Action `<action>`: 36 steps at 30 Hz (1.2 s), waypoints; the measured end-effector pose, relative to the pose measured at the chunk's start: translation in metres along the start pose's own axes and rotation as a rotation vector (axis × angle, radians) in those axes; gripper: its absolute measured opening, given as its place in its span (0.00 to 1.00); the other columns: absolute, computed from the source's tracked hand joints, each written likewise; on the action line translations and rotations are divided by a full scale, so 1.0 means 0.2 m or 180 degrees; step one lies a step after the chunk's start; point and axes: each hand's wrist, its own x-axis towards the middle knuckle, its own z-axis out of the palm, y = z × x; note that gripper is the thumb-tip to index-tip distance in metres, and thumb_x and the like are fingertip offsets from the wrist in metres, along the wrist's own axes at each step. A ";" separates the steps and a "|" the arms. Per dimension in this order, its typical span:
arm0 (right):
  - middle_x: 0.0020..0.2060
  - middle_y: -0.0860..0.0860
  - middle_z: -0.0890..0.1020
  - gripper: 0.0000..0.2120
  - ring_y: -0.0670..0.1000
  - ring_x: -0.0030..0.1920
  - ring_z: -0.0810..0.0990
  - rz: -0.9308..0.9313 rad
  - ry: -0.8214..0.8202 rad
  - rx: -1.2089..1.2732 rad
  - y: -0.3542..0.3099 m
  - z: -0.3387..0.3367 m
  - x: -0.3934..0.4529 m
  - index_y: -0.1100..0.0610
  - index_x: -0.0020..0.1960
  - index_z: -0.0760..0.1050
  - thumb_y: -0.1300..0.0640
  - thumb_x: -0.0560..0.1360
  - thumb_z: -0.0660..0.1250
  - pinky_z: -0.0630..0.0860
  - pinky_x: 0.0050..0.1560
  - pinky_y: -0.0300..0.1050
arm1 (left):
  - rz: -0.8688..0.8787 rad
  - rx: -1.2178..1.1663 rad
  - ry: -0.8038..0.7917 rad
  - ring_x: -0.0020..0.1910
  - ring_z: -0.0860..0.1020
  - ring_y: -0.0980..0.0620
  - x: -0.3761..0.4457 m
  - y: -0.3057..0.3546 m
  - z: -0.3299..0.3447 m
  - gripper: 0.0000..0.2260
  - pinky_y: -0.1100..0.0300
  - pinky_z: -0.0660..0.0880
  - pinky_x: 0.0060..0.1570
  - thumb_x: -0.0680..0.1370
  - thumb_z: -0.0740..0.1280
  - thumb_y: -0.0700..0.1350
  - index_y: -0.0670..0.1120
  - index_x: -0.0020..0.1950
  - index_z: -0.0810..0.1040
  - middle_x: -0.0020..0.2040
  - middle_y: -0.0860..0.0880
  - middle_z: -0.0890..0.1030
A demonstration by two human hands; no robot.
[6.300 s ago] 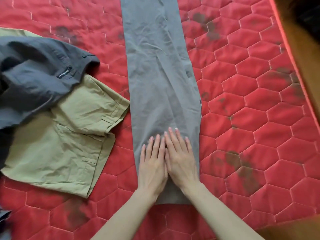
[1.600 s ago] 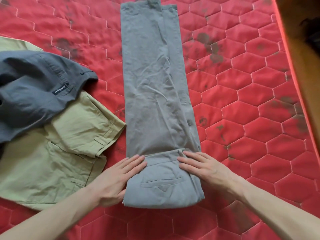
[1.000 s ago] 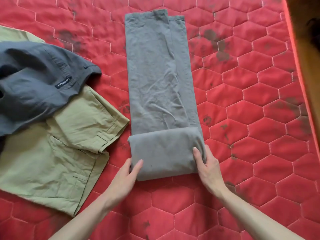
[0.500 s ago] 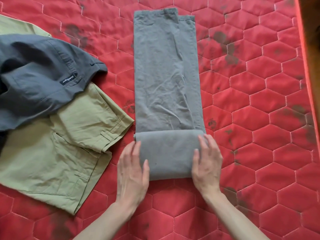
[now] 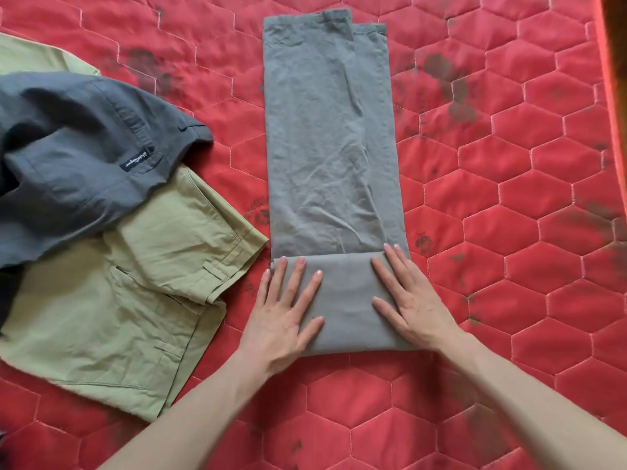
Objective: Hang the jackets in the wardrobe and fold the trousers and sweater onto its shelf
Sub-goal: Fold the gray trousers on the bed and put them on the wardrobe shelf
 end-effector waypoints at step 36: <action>0.47 0.31 0.84 0.14 0.31 0.47 0.80 0.1608 -0.0004 0.2447 -0.20 -0.19 -0.33 0.38 0.56 0.80 0.37 0.72 0.69 0.72 0.46 0.27 | -0.0951 -0.2561 -0.0597 0.52 0.80 0.53 -0.26 -0.12 -0.23 0.20 0.50 0.74 0.57 0.79 0.45 0.63 0.62 0.58 0.74 0.51 0.55 0.82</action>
